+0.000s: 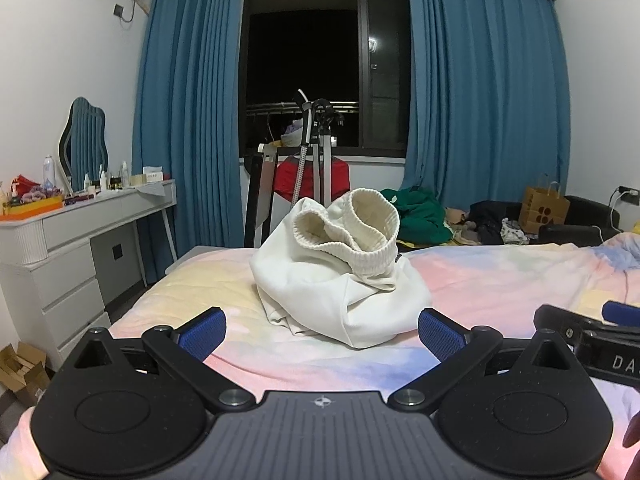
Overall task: Fold clothes
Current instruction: 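Approach the crumpled white garment on the bed with both grippers open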
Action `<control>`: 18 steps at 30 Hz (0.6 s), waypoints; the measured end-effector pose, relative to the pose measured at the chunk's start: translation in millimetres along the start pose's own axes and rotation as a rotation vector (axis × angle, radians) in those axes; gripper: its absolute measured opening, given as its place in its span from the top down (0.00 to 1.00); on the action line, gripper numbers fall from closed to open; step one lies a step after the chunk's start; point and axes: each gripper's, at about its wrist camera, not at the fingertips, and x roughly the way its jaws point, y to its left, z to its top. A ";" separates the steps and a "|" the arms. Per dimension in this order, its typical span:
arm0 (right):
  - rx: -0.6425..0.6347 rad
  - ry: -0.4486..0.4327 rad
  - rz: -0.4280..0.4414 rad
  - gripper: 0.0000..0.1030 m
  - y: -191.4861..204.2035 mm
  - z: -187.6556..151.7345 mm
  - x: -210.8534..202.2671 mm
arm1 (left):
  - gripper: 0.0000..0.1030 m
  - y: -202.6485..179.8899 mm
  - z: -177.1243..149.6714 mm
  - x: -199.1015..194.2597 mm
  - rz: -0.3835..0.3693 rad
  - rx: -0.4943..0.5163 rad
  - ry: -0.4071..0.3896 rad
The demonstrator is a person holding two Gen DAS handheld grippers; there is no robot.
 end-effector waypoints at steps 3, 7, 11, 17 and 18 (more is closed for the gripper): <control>0.009 0.008 0.006 0.00 -0.9 -0.1 -0.7 | 0.00 0.8 0.5 0.4 0.006 0.004 -0.001; 0.025 0.000 0.006 0.00 -2.9 1.5 -4.2 | 0.00 2.5 1.3 -0.1 -0.003 -0.007 0.000; 0.014 -0.005 -0.001 0.00 -0.8 0.8 -5.6 | 0.00 3.6 1.3 0.9 -0.002 -0.007 -0.004; 0.005 -0.008 0.012 0.00 3.5 2.0 -6.1 | 0.00 6.5 -0.4 3.7 -0.006 -0.020 -0.001; 0.008 -0.015 0.017 0.00 3.9 3.1 -7.5 | 0.00 6.7 -0.6 4.4 -0.004 -0.021 0.000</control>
